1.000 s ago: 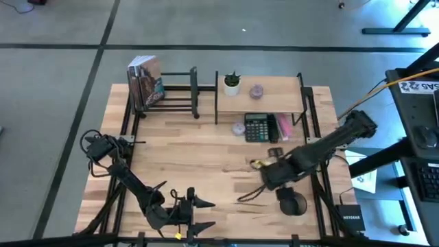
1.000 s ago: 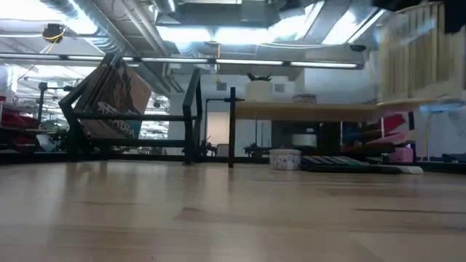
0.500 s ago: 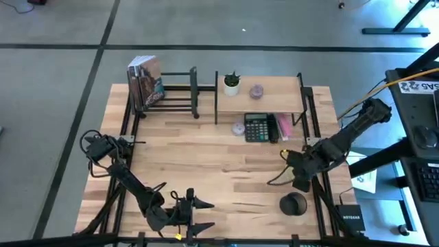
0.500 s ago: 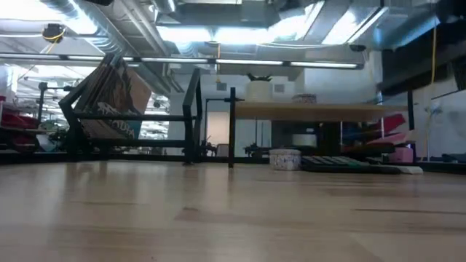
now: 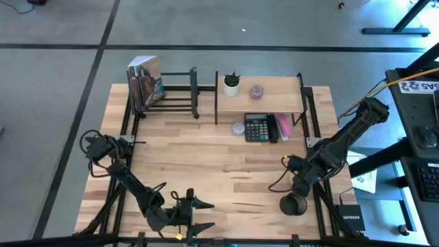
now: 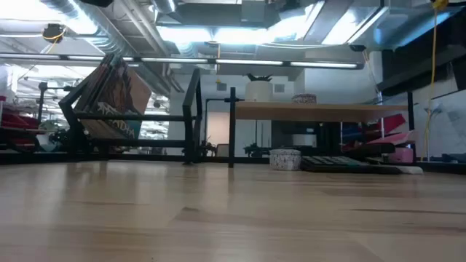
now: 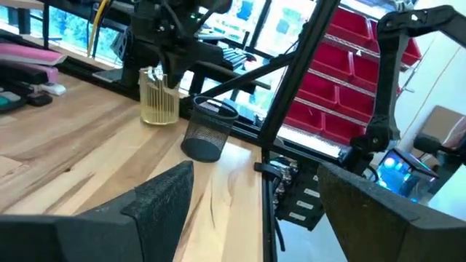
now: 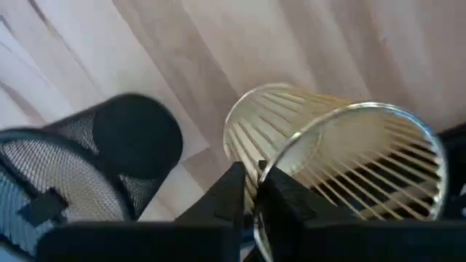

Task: Stock shelves
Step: Remove the gold pen holder from under the shelf, then remove the red floral-patterned item from the shelf

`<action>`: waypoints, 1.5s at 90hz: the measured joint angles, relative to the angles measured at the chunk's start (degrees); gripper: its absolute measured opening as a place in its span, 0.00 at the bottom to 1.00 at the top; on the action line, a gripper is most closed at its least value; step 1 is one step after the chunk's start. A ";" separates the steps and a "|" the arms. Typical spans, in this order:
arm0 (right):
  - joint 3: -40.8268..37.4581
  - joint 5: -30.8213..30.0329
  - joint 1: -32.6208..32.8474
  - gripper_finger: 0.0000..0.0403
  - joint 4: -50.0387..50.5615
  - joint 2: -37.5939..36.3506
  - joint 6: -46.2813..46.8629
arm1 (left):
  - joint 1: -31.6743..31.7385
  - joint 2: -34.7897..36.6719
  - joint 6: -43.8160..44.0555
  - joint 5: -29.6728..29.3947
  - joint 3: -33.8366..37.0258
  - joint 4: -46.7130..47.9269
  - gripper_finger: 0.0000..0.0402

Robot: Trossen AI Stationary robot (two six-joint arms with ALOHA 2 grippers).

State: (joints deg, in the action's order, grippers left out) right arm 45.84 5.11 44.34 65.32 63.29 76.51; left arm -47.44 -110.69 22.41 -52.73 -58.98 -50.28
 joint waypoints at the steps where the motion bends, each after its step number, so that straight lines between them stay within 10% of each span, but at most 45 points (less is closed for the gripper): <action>1: 0.00 -0.01 0.15 0.12 -0.12 0.00 0.12 | 0.01 0.00 0.01 0.00 0.00 0.00 0.69; 44: 13.37 4.06 1.40 0.33 2.93 -0.04 0.55 | 0.69 0.00 0.83 0.00 0.00 0.40 0.69; 70: 18.87 -42.80 1.19 0.32 -6.07 -0.06 -22.32 | 1.05 0.00 3.10 0.00 0.00 0.46 0.69; 84: 18.29 -54.10 -5.01 0.34 -11.66 1.39 -33.38 | 1.15 0.00 3.89 -0.02 0.00 0.45 0.69; 108: 18.16 -55.74 -18.62 0.50 -19.77 1.68 -50.35 | 1.95 -0.04 4.60 -0.42 -0.04 2.20 0.69; 135: 18.18 -38.17 -38.27 0.76 -37.95 0.57 -75.53 | 2.23 -0.07 4.09 -0.46 -0.07 5.64 0.69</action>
State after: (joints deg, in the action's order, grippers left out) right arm 64.03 -33.05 6.07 27.37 63.86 0.98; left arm -45.21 -110.76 26.50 -53.19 -59.05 -44.64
